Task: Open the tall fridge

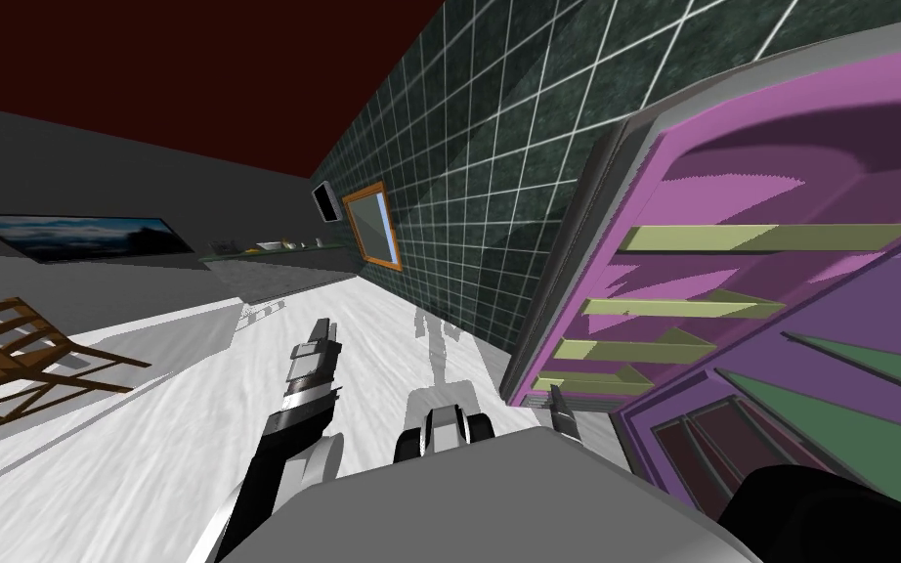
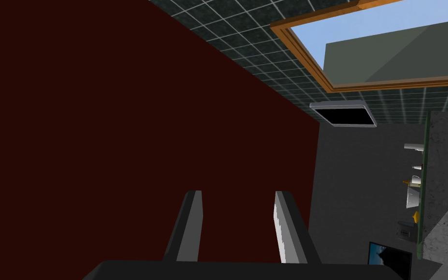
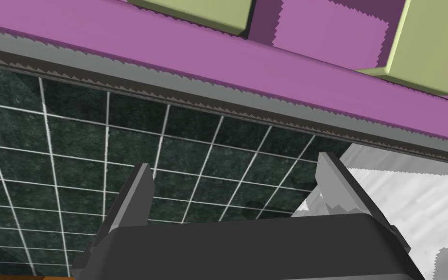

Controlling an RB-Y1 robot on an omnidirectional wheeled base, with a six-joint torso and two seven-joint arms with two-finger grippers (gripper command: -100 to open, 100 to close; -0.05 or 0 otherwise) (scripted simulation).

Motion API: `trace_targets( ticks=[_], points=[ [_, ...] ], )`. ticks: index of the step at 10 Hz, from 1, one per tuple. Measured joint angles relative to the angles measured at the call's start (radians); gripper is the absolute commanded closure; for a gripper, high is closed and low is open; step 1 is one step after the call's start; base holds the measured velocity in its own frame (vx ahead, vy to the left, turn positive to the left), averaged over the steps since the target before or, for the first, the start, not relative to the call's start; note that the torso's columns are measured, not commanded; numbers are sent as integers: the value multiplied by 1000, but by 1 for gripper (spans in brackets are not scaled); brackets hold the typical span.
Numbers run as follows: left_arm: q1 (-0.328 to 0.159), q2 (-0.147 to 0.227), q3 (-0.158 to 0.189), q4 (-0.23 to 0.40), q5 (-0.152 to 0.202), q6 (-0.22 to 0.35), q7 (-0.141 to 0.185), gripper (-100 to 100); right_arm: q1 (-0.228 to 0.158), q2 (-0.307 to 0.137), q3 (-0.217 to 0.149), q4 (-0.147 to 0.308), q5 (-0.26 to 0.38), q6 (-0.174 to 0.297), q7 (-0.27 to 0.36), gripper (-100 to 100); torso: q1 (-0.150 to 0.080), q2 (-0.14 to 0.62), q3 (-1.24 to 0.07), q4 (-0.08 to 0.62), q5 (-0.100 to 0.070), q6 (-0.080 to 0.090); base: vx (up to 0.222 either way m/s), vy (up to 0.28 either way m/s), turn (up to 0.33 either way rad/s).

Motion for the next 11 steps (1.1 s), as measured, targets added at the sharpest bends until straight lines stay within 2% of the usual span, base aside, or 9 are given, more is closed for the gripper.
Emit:
trace_targets(
  ticks=[3, 5, 9, 11],
  points=[
    [0, 0, 0, 0, 0, 0, 0, 0, -4, 0, -2, 1, 3, 7, 80, -100, 2, 3, 2, 1, 0, 0, 25, -18, 3],
    [0, 0, 0, 0, 0, 0, 0, 0, -3, -1, -6, -2, 0, 11, 83, -100, 0, 1, 0, 0, 0, 0, 43, -12, 6],
    [0, 0, 0, 0, 0, 0, 0, 0, 96, -35, -31, -115, -12, 50, 48, -100, 1, 2, 1, 1, 0, 0, 51, 44, 0],
    [0, 0, 0, 0, 0, 0, 0, 0, 136, -52, -41, -155, -16, 61, 28, -100, 0, 2, 2, 1, 0, 0, 40, 39, 1]
  ],
)
